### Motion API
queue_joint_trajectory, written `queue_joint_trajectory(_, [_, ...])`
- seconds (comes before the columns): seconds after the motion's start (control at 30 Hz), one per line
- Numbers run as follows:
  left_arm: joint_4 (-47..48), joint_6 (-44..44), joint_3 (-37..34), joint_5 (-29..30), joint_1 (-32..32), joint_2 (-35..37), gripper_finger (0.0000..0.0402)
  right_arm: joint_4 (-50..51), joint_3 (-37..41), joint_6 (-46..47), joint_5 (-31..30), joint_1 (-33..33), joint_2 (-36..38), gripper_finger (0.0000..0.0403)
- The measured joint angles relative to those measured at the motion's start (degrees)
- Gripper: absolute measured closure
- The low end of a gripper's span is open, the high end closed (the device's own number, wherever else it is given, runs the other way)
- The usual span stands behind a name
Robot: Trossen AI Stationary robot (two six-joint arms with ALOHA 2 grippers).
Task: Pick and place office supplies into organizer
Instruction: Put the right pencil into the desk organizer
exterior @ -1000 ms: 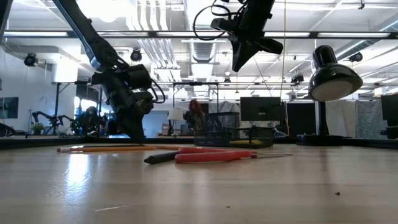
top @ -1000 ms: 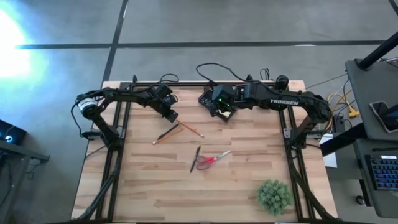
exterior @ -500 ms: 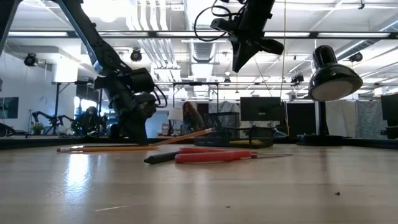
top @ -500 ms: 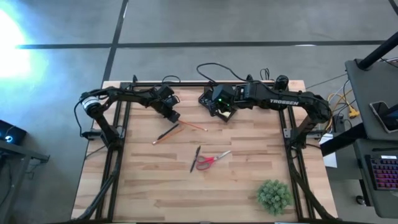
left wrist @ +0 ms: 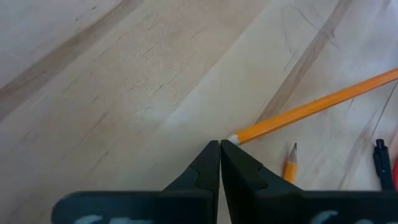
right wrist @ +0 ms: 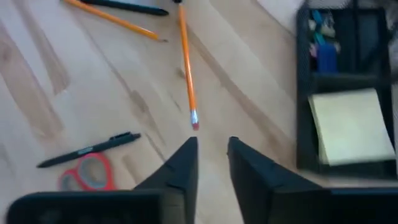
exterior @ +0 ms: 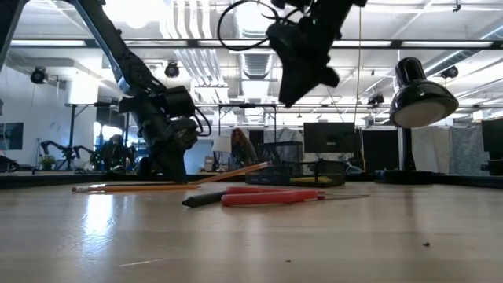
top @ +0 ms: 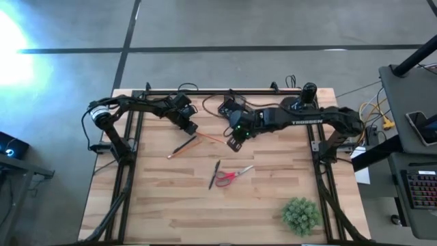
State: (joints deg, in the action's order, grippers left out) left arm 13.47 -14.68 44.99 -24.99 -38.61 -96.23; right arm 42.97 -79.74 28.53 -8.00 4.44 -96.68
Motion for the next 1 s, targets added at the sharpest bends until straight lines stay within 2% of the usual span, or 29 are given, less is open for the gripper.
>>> queue_joint_trajectory(0.3, [0.0, 0.0, 0.0, 0.1, 0.0, 0.0, 0.0401, -22.3, 13.3, -8.4, 0.3, -0.8, 0.0, 0.0228])
queue_joint_trajectory(0.43, [-0.2, 0.5, 0.0, 0.2, 0.0, -0.1, 0.0401, -28.4, 18.3, -12.4, -0.5, -1.1, 0.0, 0.0213])
queue_joint_trajectory(0.57, [-1.0, 0.4, -0.1, 0.2, 0.0, -0.1, 0.0402, -31.9, 21.4, -12.3, -0.6, -1.1, -1.9, 0.0211])
queue_joint_trajectory(0.7, [-1.3, 0.3, -0.1, 0.1, 0.1, -0.2, 0.0402, -32.2, 21.1, -12.2, -1.1, -1.0, -5.1, 0.0211])
queue_joint_trajectory(1.0, [-1.3, 0.1, -0.2, 0.1, 0.5, -0.2, 0.0401, -31.8, 13.8, -14.7, -1.1, -1.0, -11.8, 0.0211])
